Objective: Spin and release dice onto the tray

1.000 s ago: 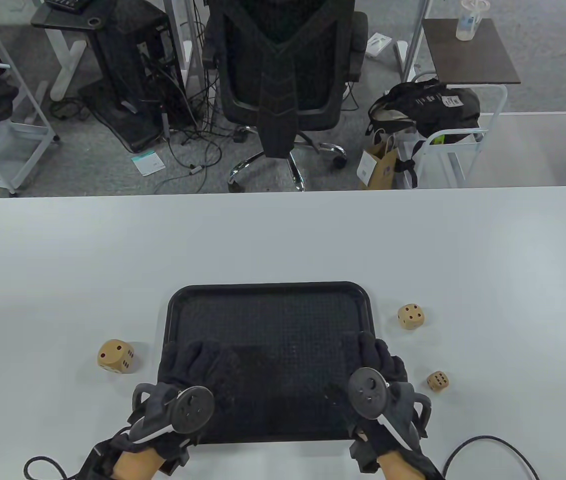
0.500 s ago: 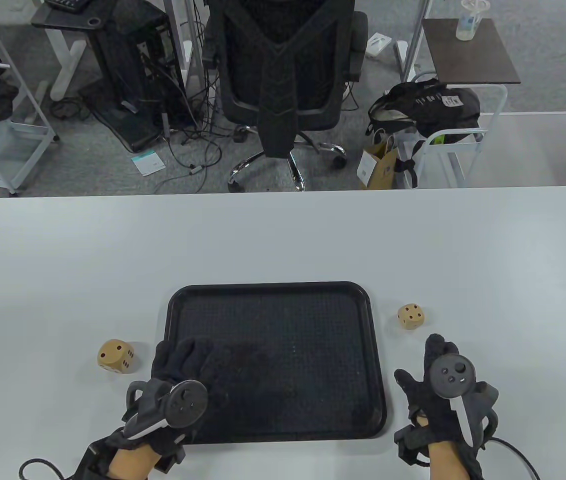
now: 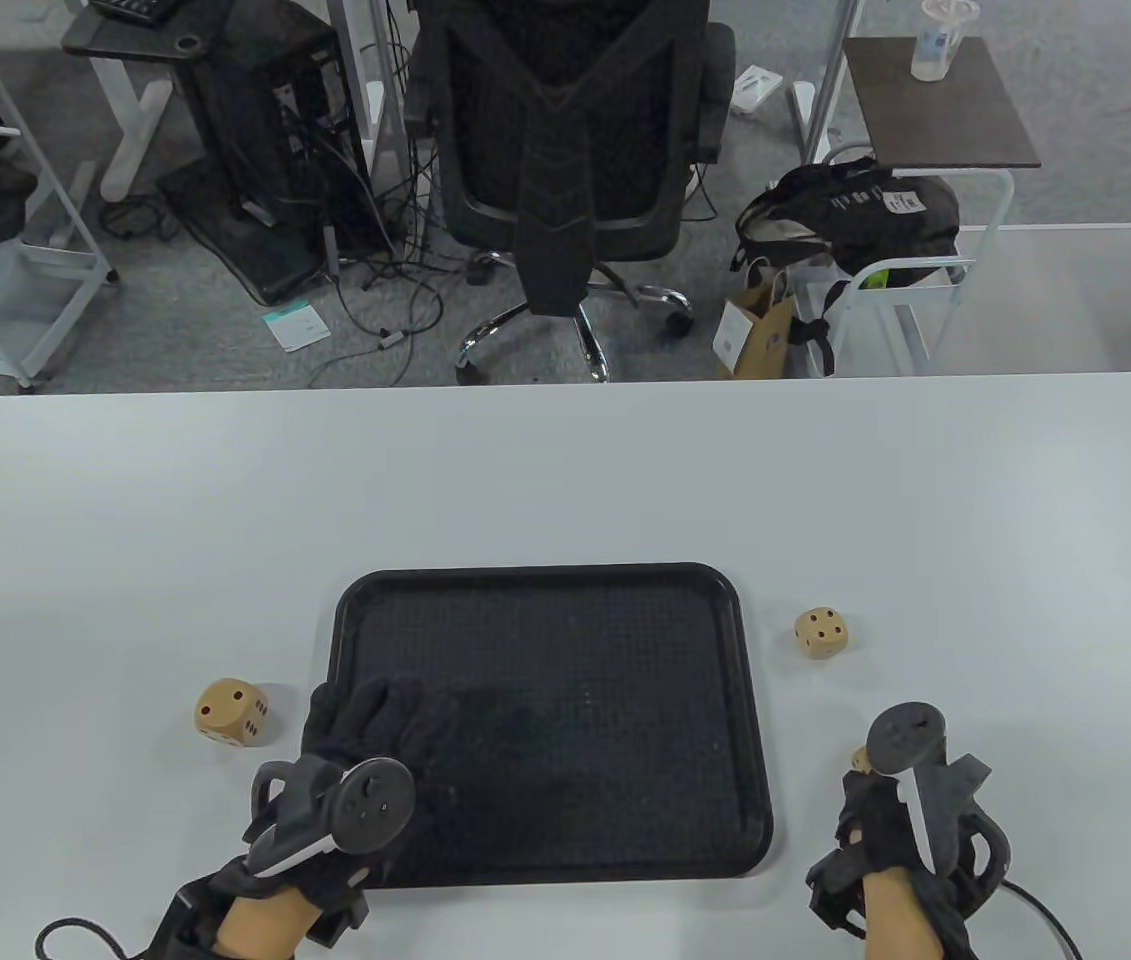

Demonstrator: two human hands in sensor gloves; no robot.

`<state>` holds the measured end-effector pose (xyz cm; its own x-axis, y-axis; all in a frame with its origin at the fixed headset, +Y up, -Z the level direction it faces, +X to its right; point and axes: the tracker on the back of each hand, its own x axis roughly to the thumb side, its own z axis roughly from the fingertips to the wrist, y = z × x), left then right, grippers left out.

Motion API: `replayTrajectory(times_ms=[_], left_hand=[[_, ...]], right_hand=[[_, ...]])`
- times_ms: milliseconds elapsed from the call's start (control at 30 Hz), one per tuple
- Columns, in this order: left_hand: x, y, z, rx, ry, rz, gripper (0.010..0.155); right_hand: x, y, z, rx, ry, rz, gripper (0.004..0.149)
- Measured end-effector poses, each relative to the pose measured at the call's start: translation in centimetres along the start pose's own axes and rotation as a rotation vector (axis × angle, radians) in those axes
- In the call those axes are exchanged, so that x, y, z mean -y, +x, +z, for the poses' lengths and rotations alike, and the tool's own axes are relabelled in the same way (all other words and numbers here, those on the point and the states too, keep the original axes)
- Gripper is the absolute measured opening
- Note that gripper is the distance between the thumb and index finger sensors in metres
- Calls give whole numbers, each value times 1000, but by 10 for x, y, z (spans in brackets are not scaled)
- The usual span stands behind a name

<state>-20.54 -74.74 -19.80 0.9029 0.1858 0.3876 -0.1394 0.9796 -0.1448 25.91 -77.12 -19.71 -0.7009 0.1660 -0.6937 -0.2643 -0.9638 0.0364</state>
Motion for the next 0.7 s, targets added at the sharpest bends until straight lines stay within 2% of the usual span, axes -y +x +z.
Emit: replayTrajectory(times_ms=[100, 233, 433, 567, 600, 700], left_hand=[[0, 0, 0, -1, 1, 0, 76], [0, -1, 0, -3, 2, 0, 75], [0, -1, -1, -8, -6, -2, 76], [0, -1, -1, -10, -16, -5, 75], [1, -1, -1, -12, -21, -4, 76], [1, -1, -2, -12, -27, -6, 76]], right_hand=[[1, 1, 2, 12, -9, -22, 68], [8, 9, 12, 94, -57, -80, 68], [15, 44, 45, 405, -111, -132, 68], [12, 74, 79, 651, -141, -66, 67], [10, 86, 90, 718, -131, -36, 67], [5, 108, 106, 804, -61, 14, 65]])
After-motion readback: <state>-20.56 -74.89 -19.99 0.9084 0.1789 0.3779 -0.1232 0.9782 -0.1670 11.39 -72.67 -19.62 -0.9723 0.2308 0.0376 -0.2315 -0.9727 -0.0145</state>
